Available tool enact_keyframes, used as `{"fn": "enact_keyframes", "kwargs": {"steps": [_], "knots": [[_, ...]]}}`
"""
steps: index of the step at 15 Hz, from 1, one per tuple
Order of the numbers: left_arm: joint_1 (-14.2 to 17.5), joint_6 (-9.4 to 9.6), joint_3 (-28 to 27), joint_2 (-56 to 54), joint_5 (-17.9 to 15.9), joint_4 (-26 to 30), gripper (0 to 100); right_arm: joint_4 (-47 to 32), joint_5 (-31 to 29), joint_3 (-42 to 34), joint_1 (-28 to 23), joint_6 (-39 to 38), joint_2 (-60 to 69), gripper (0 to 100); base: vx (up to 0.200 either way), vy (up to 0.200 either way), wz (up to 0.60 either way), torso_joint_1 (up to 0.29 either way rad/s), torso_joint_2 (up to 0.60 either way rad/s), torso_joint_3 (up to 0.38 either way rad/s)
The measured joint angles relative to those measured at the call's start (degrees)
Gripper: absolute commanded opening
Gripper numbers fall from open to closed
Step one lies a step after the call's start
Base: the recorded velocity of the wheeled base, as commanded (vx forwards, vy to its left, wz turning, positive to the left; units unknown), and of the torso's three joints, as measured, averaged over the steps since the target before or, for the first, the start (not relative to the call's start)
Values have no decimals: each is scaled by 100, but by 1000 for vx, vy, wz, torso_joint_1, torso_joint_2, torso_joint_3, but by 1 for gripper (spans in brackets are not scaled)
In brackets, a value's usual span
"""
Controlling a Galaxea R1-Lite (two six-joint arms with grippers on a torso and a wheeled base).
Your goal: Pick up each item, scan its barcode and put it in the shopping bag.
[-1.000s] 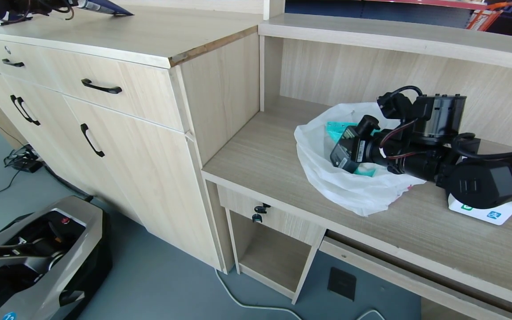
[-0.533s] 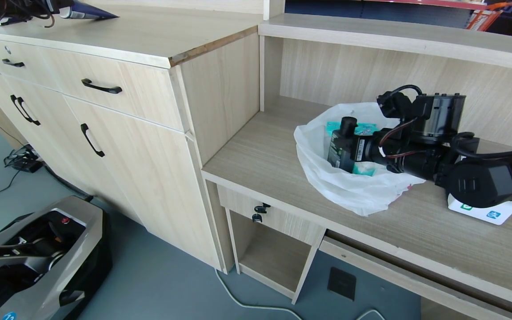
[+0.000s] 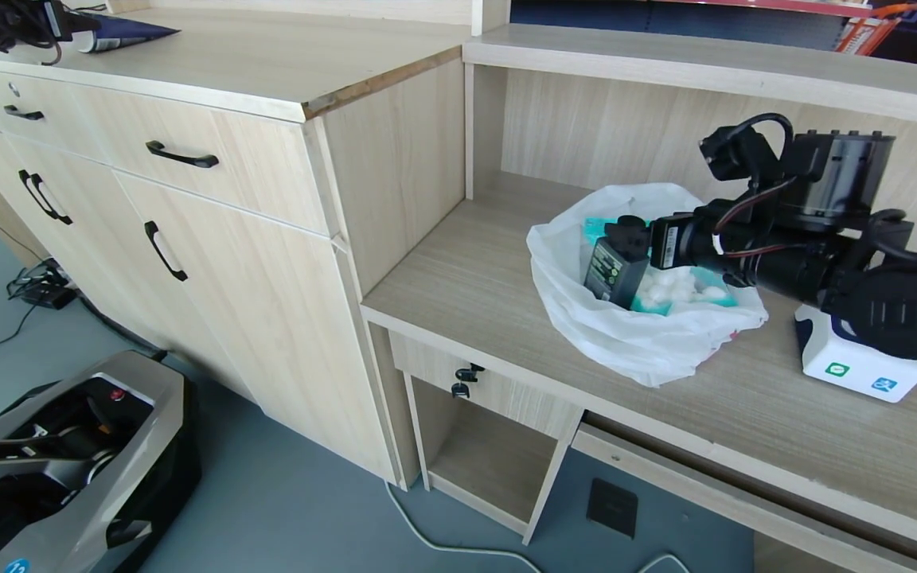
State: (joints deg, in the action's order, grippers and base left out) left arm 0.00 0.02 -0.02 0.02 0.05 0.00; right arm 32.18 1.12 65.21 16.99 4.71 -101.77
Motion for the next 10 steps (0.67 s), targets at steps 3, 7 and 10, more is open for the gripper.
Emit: {"fn": "enact_keyframes", "kwargs": {"steps": [3, 7, 10], "knots": [[0, -2, 0, 0, 2, 0, 100, -408, 84, -35, -35, 433, 653, 100, 0, 0, 0, 0, 0, 0], [0, 2, -2, 0, 5, 0, 100, -816, 238, -280, -369, 1434, 1921, 100, 0, 0, -600, 0, -1, 5], [0, -2, -2, 0, 2, 0, 100, -1536, 744, -232, -1089, 1807, 2683, 100, 0, 0, -600, 4, 5, 2]]}}
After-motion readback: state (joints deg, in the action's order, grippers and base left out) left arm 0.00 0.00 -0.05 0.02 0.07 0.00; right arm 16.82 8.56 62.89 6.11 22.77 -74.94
